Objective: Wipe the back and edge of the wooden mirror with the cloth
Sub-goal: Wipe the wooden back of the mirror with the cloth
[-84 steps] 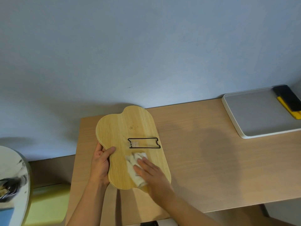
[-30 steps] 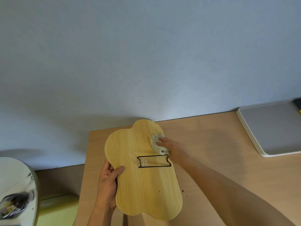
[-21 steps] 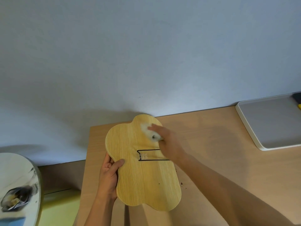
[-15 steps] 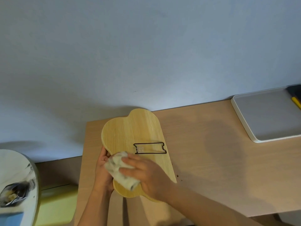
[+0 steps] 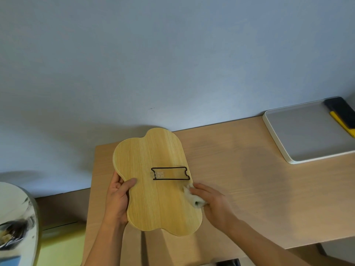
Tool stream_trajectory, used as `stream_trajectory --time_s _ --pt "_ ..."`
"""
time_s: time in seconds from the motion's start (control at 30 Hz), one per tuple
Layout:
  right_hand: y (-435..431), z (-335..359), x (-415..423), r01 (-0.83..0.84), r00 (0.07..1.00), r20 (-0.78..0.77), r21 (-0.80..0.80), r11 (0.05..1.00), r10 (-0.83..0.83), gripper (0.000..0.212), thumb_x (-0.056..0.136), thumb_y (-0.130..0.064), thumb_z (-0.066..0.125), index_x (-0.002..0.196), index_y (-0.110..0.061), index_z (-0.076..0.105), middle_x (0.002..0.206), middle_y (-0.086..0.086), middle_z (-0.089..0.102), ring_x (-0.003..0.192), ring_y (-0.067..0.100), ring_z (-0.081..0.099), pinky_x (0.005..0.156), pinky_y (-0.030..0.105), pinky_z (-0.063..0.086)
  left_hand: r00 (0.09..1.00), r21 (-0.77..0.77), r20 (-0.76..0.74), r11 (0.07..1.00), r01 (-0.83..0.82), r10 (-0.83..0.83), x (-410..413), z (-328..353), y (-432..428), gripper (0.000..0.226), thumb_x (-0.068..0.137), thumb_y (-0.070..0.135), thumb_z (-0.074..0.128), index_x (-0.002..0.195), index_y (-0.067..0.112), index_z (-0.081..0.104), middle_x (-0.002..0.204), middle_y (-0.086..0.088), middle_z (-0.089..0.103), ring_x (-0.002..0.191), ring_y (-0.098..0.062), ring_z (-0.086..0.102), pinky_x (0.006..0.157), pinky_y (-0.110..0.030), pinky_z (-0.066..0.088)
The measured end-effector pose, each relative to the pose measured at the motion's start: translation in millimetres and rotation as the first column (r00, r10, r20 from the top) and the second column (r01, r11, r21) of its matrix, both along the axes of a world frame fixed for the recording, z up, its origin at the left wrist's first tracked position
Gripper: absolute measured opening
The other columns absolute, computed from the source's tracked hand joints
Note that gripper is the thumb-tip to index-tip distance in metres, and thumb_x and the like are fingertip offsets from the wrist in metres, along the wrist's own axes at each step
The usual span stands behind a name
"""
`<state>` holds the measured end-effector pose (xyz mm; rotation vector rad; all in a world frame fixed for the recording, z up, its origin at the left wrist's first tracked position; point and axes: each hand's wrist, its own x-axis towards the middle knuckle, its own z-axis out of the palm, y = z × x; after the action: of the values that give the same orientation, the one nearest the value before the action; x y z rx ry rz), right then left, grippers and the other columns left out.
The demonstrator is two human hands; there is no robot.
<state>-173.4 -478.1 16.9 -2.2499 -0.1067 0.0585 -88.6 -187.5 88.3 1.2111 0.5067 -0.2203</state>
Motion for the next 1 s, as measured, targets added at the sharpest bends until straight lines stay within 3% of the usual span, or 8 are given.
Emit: stream_trajectory --time_s 0.13,0.2,0.27,0.43,0.57,0.73,0.9,1.0 --pt "49.6 18.4 1.6 -0.125 0.984 0.146 0.153 0.98 0.103 0.056 0.089 0.006 0.054 0.135 -0.024 0.064 0.149 0.007 0.056 0.141 0.024 0.05 0.114 0.039 0.043 1.0 -0.008 0.004 1.0 -0.005 0.005 -1.1 3.8 -2.6 0.056 0.092 -0.01 0.06 0.135 0.025 0.067 0.139 -0.015 0.068 0.12 -0.04 0.067 0.096 -0.061 0.056" --pt "65.4 12.3 -6.5 -0.279 0.956 0.111 0.067 0.958 0.271 0.046 0.1 -0.016 0.043 0.143 -0.029 0.055 0.16 -0.002 0.043 0.151 0.017 0.033 0.117 0.037 0.036 1.0 -0.013 0.001 1.0 -0.009 0.009 -1.4 6.1 -3.9 0.055 0.092 -0.01 0.059 0.131 0.028 0.069 0.134 -0.012 0.072 0.114 -0.034 0.071 0.088 -0.053 0.062" --pt "62.2 -3.7 -15.9 -0.354 0.932 0.077 -0.006 0.935 0.354 0.046 0.103 -0.02 0.04 0.146 -0.031 0.05 0.164 -0.009 0.034 0.155 0.012 0.021 0.119 0.037 0.034 1.0 -0.006 -0.004 1.0 -0.007 0.007 -1.9 8.4 -4.7 0.055 0.092 -0.009 0.059 0.128 0.032 0.071 0.127 -0.006 0.076 0.112 -0.032 0.072 0.085 -0.05 0.064" --pt "11.3 -32.1 -28.7 -0.23 0.973 -0.019 0.04 0.972 0.231 0.058 0.092 0.005 0.066 0.138 -0.029 0.061 0.154 -0.003 0.051 0.147 0.021 0.04 0.113 0.049 0.044 1.0 0.005 -0.003 1.0 0.001 -0.001 -1.5 12.5 -9.0 0.058 0.092 -0.009 0.06 0.138 0.026 0.064 0.135 -0.01 0.071 0.116 -0.036 0.068 0.089 -0.057 0.059" --pt "-29.4 -28.4 -19.6 -0.253 0.963 -0.131 -0.119 0.96 0.237 0.051 0.09 0.003 0.066 0.131 -0.027 0.07 0.148 0.0 0.058 0.14 0.022 0.05 0.113 0.046 0.045 1.0 -0.003 0.022 1.0 0.015 -0.015 -1.2 20.3 -19.4 0.061 0.09 -0.012 0.061 0.14 0.022 0.062 0.138 -0.014 0.068 0.114 -0.035 0.069 0.093 -0.06 0.056" --pt "-39.7 13.8 16.1 -0.003 0.999 -0.036 0.053 0.999 0.005 0.063 0.082 0.023 0.053 0.128 -0.016 0.071 0.14 0.008 0.064 0.13 0.025 0.06 0.109 0.044 0.05 0.998 0.032 0.053 0.999 0.013 -0.014 0.9 34.8 -39.6 0.058 0.088 -0.016 0.061 0.131 0.023 0.069 0.128 -0.013 0.074 0.109 -0.034 0.07 0.092 -0.057 0.056" --pt "15.4 41.1 4.1 -0.222 0.966 0.191 0.252 0.942 0.176 0.059 0.087 0.013 0.047 0.136 -0.014 0.064 0.147 0.014 0.058 0.138 0.023 0.053 0.114 0.037 0.045 0.998 0.058 0.067 0.998 -0.001 -0.003 1.1 38.2 -50.5 0.058 0.087 -0.016 0.063 0.132 0.021 0.069 0.129 -0.017 0.073 0.115 -0.04 0.068 0.1 -0.061 0.053" --pt "22.4 21.7 -18.7 -0.38 0.918 0.196 0.196 0.904 0.344 0.049 0.099 0.01 0.053 0.142 -0.012 0.057 0.156 0.017 0.048 0.147 0.027 0.04 0.119 0.043 0.038 0.997 0.089 0.071 0.996 0.005 -0.011 1.8 41.4 -56.4 0.059 0.089 -0.014 0.063 0.134 0.023 0.068 0.125 -0.011 0.076 0.121 -0.042 0.067 0.102 -0.064 0.053"
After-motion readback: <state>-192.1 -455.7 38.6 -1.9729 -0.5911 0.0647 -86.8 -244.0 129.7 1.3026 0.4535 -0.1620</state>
